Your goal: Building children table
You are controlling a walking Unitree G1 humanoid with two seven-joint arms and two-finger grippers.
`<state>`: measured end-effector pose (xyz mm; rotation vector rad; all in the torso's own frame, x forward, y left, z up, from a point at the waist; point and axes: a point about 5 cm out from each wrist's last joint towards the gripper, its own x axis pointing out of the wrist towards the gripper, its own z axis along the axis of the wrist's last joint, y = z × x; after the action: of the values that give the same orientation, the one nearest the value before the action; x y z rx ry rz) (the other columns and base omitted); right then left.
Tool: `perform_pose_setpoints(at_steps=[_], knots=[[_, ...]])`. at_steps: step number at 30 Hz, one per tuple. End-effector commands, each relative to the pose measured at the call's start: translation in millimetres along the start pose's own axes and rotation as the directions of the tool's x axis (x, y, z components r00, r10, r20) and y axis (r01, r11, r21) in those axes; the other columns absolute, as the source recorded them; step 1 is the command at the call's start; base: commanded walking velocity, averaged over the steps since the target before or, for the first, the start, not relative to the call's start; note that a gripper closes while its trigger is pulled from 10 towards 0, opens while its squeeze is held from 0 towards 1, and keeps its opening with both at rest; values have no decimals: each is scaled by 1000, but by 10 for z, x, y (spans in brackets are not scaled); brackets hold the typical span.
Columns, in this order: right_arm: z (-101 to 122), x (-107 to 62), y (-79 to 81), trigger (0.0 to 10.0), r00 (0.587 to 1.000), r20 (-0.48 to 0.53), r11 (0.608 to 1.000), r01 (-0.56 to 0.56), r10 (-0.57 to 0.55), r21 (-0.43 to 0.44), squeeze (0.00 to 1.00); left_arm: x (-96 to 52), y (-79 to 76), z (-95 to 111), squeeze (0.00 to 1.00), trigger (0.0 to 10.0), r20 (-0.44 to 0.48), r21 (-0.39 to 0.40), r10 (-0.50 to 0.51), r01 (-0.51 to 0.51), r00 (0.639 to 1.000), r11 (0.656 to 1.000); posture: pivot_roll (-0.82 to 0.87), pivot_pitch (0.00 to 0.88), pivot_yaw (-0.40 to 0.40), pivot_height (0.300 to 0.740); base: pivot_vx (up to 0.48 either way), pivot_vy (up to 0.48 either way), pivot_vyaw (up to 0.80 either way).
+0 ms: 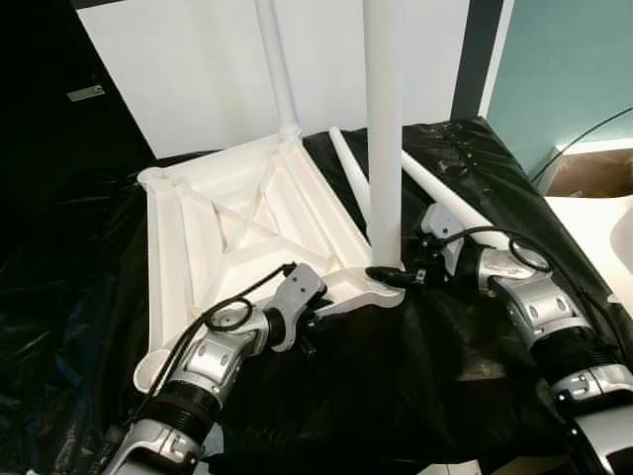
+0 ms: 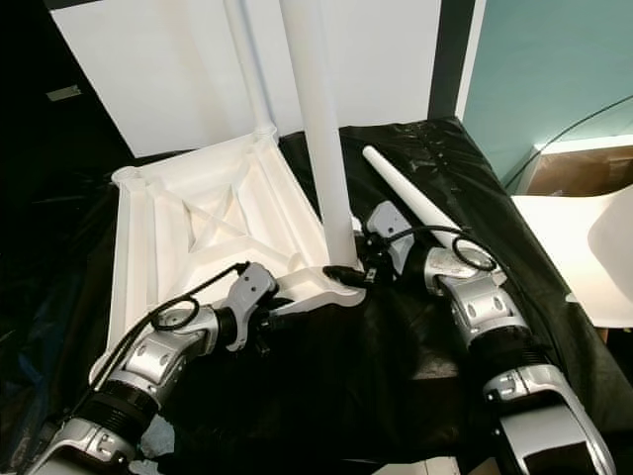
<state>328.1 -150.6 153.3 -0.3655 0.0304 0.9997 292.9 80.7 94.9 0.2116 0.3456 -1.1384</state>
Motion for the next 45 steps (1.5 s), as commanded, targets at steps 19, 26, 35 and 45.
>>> perform_pose_setpoints(at_steps=[19,26,35,45], knots=[[-223,34,548,10000,787,27,758,584,-616,290,0,7,-84,-150,0,10000,-58,-11,-77,77,995,997,-132,0,123,740,0,0,0],[-241,43,656,10000,846,45,824,504,-531,259,1000,27,-86,-154,0,10000,-61,-10,-81,80,995,997,-137,0,123,740,0,0,0],[-147,51,538,10000,922,120,928,359,-369,103,0,24,-80,-162,0,10000,-66,-6,-74,74,995,997,-132,0,125,740,0,0,0],[-59,78,334,10000,931,141,942,335,-336,29,0,26,-74,-153,0,10000,-69,0,-63,63,996,998,-121,0,122,740,0,0,0]])
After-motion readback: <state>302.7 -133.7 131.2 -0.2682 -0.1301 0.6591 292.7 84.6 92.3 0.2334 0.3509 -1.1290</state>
